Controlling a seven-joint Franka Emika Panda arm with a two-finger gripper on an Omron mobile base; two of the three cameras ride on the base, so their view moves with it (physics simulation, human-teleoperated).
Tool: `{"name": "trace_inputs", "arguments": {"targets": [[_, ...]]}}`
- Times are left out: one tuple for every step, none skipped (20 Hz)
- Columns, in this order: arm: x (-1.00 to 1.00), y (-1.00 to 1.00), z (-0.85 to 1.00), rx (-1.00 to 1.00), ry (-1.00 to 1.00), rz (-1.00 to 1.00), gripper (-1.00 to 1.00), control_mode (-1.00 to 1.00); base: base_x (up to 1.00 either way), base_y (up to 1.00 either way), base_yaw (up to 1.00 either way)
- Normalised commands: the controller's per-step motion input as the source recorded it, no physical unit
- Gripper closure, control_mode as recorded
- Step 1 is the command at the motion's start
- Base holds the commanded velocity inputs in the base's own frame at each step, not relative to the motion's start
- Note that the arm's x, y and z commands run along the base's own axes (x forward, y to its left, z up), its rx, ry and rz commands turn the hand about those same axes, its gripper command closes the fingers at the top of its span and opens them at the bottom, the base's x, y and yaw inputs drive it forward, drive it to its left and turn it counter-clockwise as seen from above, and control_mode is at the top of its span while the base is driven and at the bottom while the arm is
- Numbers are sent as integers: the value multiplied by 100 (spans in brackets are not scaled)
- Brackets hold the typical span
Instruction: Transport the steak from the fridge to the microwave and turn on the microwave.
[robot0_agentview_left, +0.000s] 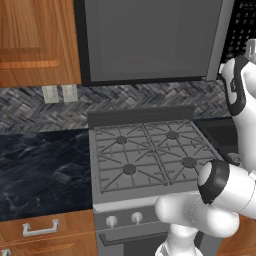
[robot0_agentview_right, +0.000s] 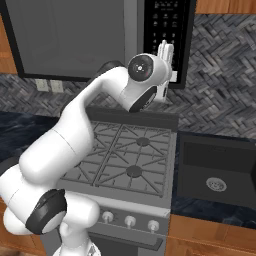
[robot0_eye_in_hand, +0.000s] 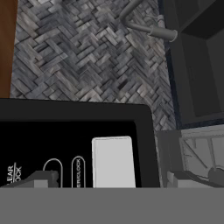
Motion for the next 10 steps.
{"name": "trace_inputs", "arguments": {"targets": [[16,-1,-5,0,2,2,-100,-100,0,0,0],[18,-1,-6,0,2,2,-100,-100,0,0,0],[16,0,-7,0,3,1,-100,-100,0,0,0],[17,0,-7,0,2,1,-100,-100,0,0,0],[19,0,-9,0,2,1,-100,-100,0,0,0],[18,0,-7,0,2,1,-100,-100,0,0,0],[20,0,-8,0,1,1,-100,-100,0,0,0],[23,0,-7,0,2,1,-100,-100,0,0,0],[23,0,-6,0,1,1,-100,-100,0,0,0],[28,0,-6,0,0,1,-100,-100,0,0,0]]}}
